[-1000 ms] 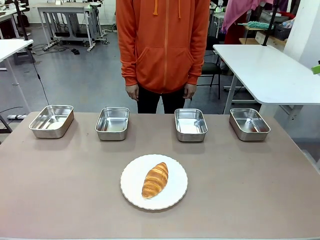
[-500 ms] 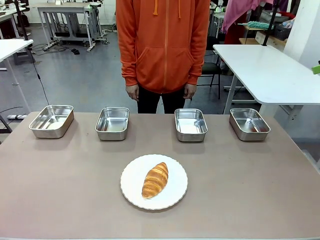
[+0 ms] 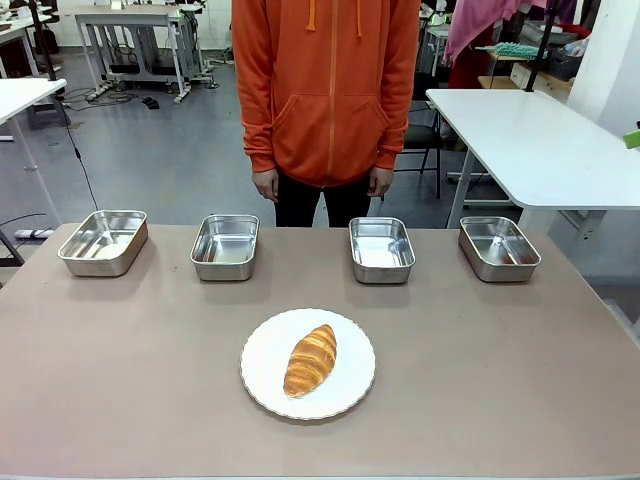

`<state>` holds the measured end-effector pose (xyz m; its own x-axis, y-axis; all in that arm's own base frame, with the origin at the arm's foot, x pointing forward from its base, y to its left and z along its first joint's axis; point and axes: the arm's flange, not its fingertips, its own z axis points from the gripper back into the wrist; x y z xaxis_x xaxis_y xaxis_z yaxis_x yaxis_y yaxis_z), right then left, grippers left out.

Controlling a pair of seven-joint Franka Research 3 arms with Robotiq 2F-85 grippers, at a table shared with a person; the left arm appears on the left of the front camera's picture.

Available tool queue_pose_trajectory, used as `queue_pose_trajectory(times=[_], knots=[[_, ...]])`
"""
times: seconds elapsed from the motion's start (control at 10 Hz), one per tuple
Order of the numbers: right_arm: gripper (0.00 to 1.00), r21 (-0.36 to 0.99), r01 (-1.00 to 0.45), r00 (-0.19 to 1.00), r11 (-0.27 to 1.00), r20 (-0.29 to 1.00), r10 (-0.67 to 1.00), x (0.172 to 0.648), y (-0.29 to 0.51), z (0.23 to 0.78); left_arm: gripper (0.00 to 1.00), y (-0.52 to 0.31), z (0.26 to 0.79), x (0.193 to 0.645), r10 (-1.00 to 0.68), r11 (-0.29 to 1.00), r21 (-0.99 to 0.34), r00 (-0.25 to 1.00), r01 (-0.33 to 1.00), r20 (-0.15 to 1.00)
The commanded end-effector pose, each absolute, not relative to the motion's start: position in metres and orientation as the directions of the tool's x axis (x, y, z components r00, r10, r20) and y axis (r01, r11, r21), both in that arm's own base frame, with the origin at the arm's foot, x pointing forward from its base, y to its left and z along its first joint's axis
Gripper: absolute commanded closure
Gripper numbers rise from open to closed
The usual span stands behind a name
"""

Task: Place the bread in the container.
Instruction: Place the Butter Roll into the Airtight Container indicated by the human.

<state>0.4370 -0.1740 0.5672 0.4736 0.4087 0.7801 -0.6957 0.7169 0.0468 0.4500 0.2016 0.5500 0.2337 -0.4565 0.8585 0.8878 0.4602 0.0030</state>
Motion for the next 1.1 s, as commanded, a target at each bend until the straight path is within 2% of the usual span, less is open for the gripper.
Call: queue_pose_trajectory(times=[0.0, 1.0], knots=[[0.0, 0.048, -0.701, 0.457, 0.712, 0.796, 0.397, 0.4385, -0.1737, 0.5679, 0.0, 0.2012, 0.5516, 0.45, -0.456, 0.461, 0.009, 0.228, 0.888, 0.86], [0.0, 0.048, -0.701, 0.457, 0.712, 0.796, 0.397, 0.4385, -0.1737, 0.5679, 0.0, 0.2012, 0.5516, 0.45, -0.456, 0.461, 0.009, 0.228, 0.888, 0.86]])
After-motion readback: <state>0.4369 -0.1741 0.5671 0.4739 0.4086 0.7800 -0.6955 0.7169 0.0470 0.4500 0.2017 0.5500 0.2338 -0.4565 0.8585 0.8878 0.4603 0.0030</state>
